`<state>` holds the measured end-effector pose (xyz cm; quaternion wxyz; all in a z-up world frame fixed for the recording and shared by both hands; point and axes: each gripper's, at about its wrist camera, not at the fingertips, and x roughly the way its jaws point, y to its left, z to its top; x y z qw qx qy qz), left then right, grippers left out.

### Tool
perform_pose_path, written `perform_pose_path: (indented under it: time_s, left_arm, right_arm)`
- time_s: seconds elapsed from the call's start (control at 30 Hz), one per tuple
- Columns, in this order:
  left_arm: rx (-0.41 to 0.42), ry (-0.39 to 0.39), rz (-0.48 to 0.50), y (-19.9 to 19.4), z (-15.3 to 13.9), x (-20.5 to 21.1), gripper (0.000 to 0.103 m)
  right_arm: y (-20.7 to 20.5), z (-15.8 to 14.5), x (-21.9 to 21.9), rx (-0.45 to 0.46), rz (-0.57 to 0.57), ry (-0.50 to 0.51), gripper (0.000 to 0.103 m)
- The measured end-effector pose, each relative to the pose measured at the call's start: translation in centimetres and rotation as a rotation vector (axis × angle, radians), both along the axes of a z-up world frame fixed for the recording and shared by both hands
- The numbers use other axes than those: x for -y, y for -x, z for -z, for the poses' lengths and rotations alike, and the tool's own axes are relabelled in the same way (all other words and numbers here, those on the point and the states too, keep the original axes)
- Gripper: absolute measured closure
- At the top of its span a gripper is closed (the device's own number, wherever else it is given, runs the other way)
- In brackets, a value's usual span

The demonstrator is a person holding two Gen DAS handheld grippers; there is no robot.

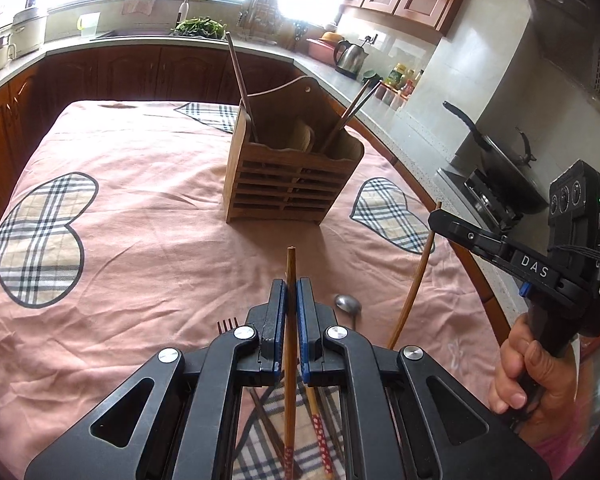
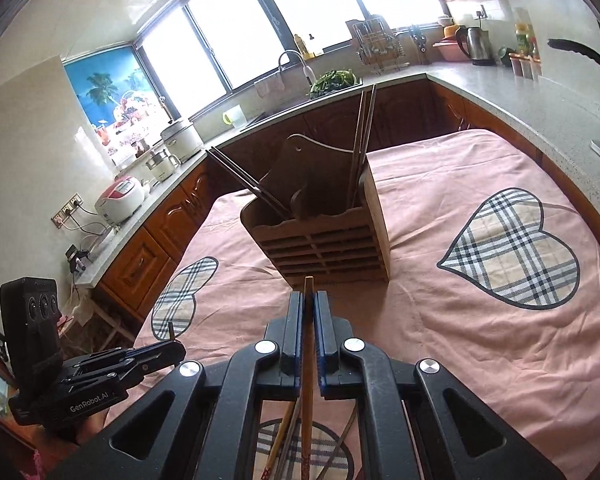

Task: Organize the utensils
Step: 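Lift both chopsticks and lower them into the wooden utensil holder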

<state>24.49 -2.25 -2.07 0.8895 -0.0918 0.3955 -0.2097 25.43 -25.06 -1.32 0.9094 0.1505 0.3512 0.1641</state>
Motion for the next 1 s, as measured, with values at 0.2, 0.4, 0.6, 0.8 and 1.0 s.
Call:
perform_pose_path:
  time_s: [0.2,0.4,0.6,0.8,1.0]
  left_arm:
    - [0.033,0.018,-0.022,1.9,-1.2,-1.1,0.098]
    - [0.066,0.039,-0.046,3.0,-2.2,-2.0,0.098]
    - [0.118,0.065,-0.070,3.9,-3.5,-2.8,0.098]
    - [0.170,0.113,-0.091,4.3,-4.7,-3.6,0.098]
    - [0.209,0.144,-0.115,4.1,-5.7,-4.1,0.098]
  right_arm:
    - [2.3,-1.4,0.2,0.042,0.005,0.001,0.098]
    - [3.6,-2.4,0.4,0.077,0.011,-0.001,0.098]
    - [4.7,-3.4,0.5,0.115,0.023,0.005,0.098]
    - [5.2,-4.3,1.1,0.149,0.039,-0.005,0.098]
    - [5.4,-5.2,1.5,0.182,0.052,-0.017,0.098]
